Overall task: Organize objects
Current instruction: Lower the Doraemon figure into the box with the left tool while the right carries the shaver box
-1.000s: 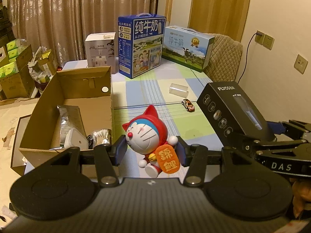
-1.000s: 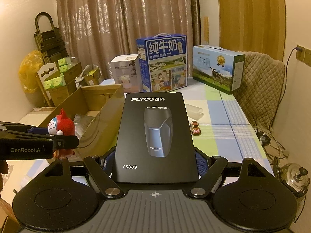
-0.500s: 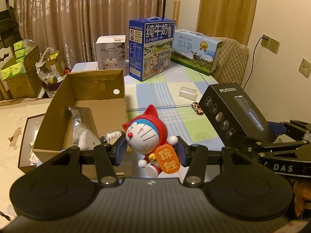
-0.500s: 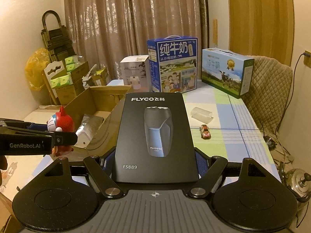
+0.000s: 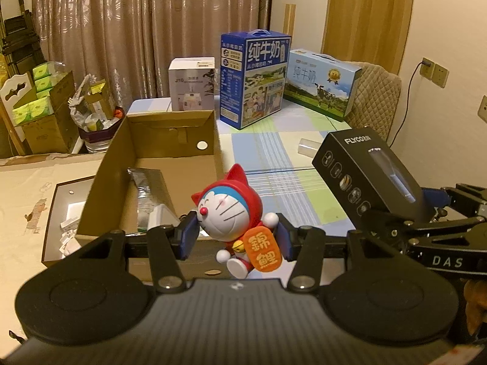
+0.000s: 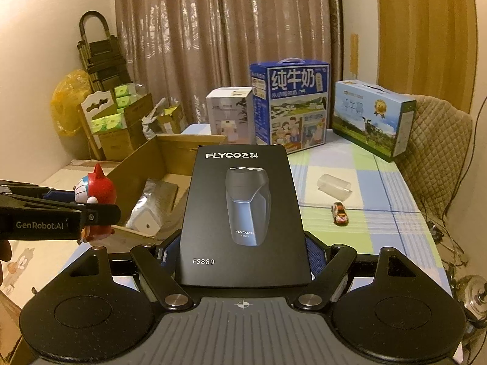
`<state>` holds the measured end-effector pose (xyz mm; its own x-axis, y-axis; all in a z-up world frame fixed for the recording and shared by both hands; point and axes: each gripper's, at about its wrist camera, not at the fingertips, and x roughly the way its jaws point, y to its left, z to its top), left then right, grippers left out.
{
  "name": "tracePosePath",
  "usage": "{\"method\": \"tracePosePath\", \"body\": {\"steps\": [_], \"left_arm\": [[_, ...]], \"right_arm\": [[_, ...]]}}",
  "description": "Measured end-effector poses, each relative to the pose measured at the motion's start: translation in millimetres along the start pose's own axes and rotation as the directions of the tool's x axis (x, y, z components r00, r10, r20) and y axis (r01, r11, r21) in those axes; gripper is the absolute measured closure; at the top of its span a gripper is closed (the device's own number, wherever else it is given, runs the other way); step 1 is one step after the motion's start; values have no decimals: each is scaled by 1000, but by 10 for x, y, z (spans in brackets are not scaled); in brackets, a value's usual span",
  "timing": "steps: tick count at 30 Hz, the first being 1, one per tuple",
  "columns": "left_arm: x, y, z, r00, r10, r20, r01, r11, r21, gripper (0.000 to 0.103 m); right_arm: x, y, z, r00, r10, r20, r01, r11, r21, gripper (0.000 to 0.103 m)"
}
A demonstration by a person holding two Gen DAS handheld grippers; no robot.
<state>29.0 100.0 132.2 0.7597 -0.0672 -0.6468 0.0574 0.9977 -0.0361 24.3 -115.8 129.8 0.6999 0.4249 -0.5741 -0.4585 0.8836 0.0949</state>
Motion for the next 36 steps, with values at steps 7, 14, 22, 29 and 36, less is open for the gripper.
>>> {"method": "tracePosePath", "body": {"steps": [7,14,22,29,36], "left_arm": [[-29,176,10,1000,28,2,-28,1000,-4,56],[-47,388,36,998,59,5,-59,998,-14,56],[-13,666,90,995,100,-8,-101,995,-13,56],[117,848,135,993,118,-31,-118,993,-6,56],[297,958,138,991,124,-57,-123,992,13,56]], "right_arm": [[90,164,56,1000,27,-3,-27,999,-23,27],[213,328,119,998,56,-8,-56,997,-45,27],[345,501,233,996,91,-9,-91,994,-64,27],[511,623,329,993,114,-15,-115,990,-76,27],[698,719,368,991,132,-31,-134,987,-86,27]]}}
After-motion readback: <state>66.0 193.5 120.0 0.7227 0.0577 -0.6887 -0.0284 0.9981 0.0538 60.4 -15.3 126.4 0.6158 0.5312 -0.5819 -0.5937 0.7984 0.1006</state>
